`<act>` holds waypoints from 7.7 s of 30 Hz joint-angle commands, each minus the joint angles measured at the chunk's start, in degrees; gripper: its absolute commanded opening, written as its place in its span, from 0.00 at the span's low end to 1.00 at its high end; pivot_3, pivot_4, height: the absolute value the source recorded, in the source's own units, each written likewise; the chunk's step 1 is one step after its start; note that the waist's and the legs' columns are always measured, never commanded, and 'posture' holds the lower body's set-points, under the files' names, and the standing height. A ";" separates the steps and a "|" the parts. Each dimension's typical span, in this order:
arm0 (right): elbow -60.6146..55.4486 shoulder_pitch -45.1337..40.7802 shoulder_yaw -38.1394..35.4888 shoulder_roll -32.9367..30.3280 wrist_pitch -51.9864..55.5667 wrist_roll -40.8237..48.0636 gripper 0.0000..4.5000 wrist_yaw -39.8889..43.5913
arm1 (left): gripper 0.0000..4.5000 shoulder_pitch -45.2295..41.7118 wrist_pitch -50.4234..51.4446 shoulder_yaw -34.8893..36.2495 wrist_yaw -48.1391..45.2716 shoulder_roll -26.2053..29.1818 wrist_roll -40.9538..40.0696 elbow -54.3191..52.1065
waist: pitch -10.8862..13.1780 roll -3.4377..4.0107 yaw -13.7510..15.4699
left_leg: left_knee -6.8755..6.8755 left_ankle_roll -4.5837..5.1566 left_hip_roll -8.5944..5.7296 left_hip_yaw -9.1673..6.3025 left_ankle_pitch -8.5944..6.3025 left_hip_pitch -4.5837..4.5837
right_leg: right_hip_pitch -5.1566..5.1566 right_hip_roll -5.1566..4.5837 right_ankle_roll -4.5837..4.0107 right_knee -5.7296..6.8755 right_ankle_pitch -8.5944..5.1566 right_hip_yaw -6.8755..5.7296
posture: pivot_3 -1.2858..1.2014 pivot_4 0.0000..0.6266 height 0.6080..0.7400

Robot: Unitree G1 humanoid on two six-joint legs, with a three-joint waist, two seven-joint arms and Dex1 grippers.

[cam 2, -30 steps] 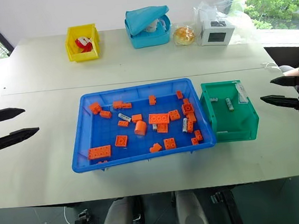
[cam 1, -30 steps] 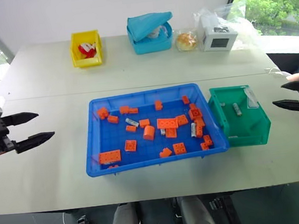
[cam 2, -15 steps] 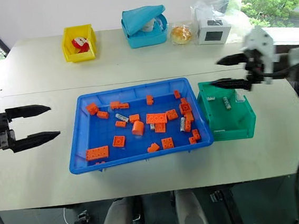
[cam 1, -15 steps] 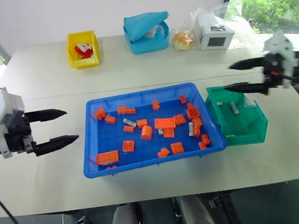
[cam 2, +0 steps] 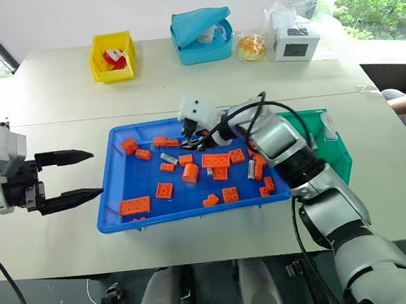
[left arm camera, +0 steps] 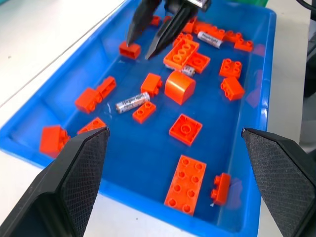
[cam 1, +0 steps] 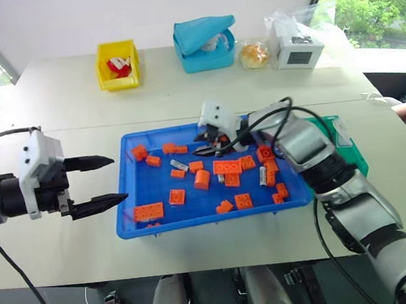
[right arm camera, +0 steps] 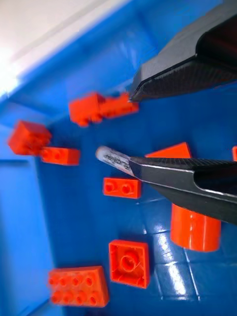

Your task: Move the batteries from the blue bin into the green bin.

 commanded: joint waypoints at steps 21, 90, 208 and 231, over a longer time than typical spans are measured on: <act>15.85 -5.85 3.29 11.98 -9.13 -9.82 0.38 -1.67 | 1.00 1.62 -2.57 2.66 2.12 -0.10 2.04 0.70 | -0.01 -0.02 -0.32 | -0.01 0.00 0.04 -0.03 0.00 0.04 | 0.00 0.04 0.00 0.05 0.00 -0.03 | 0.52 0.24 0.97; -9.46 2.38 1.51 -17.66 -2.83 2.95 0.89 12.43 | 1.00 -15.09 -0.65 -15.67 5.38 -10.70 0.37 -2.84 | -0.02 -0.19 0.06 | 0.06 0.06 -0.05 -0.14 -0.02 -0.02 | 0.11 0.03 0.04 -0.11 -0.04 -0.01 | 0.52 0.24 0.97; -19.30 10.75 -2.02 -8.93 13.12 2.28 1.00 -5.26 | 1.00 -25.22 -4.67 -22.82 0.41 -13.34 5.91 5.82 | -0.07 -0.30 0.06 | 0.01 0.01 0.00 -0.22 0.01 0.04 | 0.13 0.12 0.14 -0.04 0.01 -0.05 | 0.52 0.24 0.97; -21.24 10.47 -8.78 -9.22 16.77 5.03 0.60 -4.94 | 1.00 -23.07 -4.89 -23.86 -0.40 -14.45 4.17 3.88 | -0.06 -0.28 0.16 | 0.01 0.01 0.00 -0.21 0.01 0.01 | 0.11 0.12 0.16 -0.04 0.03 -0.05 | 0.52 0.24 0.97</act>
